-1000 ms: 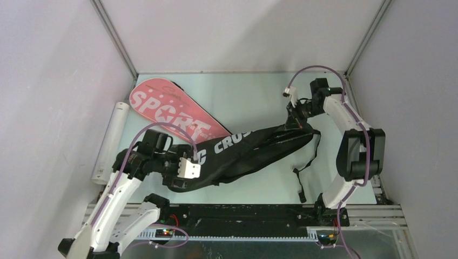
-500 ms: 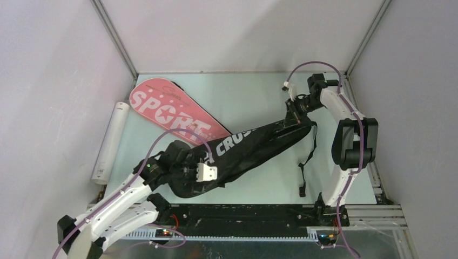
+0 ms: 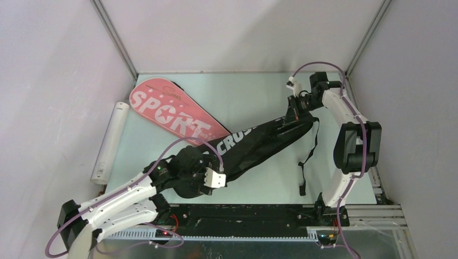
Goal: Pack up the badminton gear
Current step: Zip the racket bag at the center of the board.
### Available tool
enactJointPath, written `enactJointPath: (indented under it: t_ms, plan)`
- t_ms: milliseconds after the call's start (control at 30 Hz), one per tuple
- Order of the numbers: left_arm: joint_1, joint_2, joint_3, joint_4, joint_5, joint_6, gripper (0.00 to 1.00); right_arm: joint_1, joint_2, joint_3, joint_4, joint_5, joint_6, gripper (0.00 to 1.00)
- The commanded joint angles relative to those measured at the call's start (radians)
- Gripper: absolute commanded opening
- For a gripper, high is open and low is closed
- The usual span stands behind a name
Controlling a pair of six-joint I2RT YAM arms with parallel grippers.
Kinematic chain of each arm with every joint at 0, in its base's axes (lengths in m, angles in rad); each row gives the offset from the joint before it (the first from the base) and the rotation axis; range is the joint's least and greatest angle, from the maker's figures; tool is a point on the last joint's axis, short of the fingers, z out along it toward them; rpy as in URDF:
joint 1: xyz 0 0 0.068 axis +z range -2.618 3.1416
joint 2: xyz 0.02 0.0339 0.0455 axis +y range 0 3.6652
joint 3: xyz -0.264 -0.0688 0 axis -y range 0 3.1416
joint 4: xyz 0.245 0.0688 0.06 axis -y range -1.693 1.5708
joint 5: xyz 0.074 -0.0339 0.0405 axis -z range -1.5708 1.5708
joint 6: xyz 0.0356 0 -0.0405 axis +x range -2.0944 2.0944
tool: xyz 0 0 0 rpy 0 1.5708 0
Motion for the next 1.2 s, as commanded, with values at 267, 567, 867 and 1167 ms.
enactJointPath:
  t_ms: [267, 567, 867, 1167]
  plan:
    - [-0.032, -0.054, -0.009, 0.162, -0.062, -0.002, 1.0, -0.063, 0.017, 0.021, 0.188, 0.04, 0.325, 0.0]
    - [-0.063, 0.004, -0.055, 0.221, 0.001, 0.082, 1.0, -0.053, -0.048, -0.086, 0.265, 0.019, 0.383, 0.0]
    - [-0.201, 0.123, 0.106, 0.379, -0.13, -0.214, 1.0, -0.002, 0.003, -0.087, 0.296, 0.072, 0.426, 0.0]
    - [-0.329, 0.194, 0.068, 0.286, -0.201, -0.257, 1.0, -0.003, -0.003, -0.103, 0.327, 0.056, 0.441, 0.0]
